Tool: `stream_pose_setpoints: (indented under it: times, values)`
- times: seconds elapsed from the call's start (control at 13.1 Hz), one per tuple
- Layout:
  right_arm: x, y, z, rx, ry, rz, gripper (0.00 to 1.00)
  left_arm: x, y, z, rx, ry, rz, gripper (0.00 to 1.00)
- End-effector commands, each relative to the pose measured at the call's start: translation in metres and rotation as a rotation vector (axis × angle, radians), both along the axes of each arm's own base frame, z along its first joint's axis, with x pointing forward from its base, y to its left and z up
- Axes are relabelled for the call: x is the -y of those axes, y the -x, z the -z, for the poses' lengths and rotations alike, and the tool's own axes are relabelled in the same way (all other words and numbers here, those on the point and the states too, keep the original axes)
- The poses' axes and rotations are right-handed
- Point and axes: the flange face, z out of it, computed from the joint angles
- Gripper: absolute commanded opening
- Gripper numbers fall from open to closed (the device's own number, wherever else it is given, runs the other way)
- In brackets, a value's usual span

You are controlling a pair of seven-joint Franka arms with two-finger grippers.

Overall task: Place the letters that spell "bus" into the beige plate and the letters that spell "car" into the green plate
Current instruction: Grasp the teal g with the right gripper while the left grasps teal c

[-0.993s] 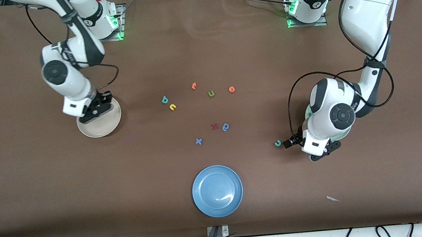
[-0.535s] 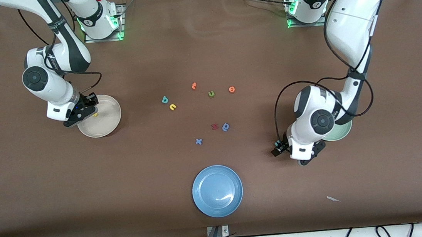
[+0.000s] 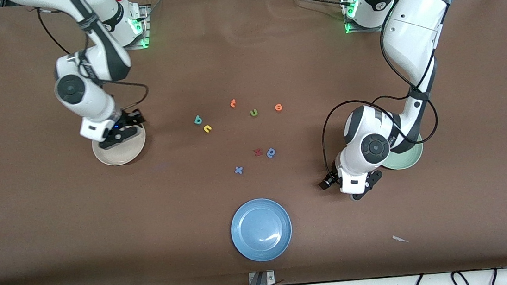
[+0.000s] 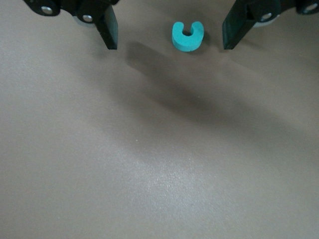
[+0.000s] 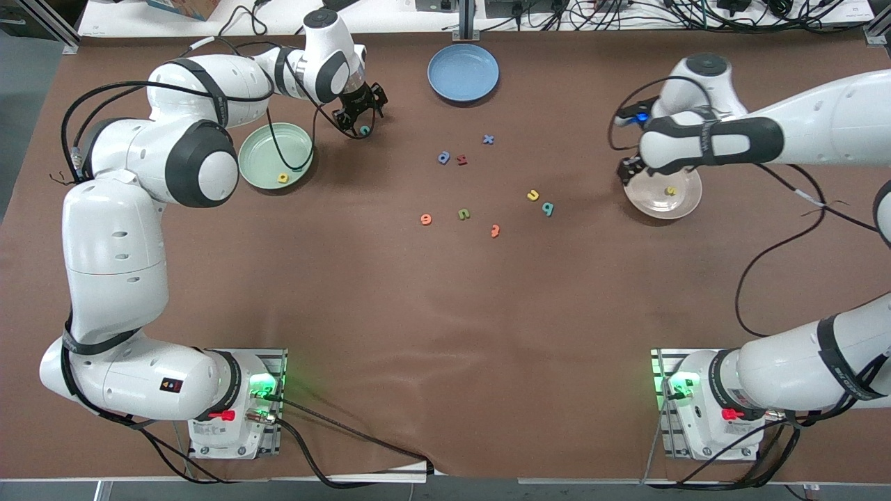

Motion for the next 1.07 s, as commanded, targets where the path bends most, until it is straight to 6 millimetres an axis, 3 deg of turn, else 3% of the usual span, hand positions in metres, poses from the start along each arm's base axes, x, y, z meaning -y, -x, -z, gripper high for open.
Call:
stream_pose_setpoints:
  times: [0.0, 0.15, 0.46, 0.69, 0.99]
  values:
    - [-0.067, -0.001, 0.006, 0.004, -0.017, 0.073, 0.74, -0.002, -0.002, 0.001, -0.013, -0.038, 0.000, 0.89]
    - [-0.103, 0.002, 0.012, 0.007, -0.022, 0.122, 0.75, -0.002, -0.002, 0.000, -0.017, -0.038, -0.001, 0.84]
    - [-0.150, 0.020, 0.038, 0.031, -0.059, 0.171, 0.75, -0.002, -0.002, -0.001, -0.016, -0.035, -0.004, 0.56]
    - [-0.169, 0.036, 0.052, 0.027, -0.058, 0.195, 0.75, -0.002, -0.002, -0.001, -0.016, -0.036, -0.003, 0.45]
    - [-0.169, 0.043, 0.058, 0.016, -0.046, 0.191, 0.74, -0.002, 0.000, 0.001, -0.021, -0.038, -0.001, 0.43]
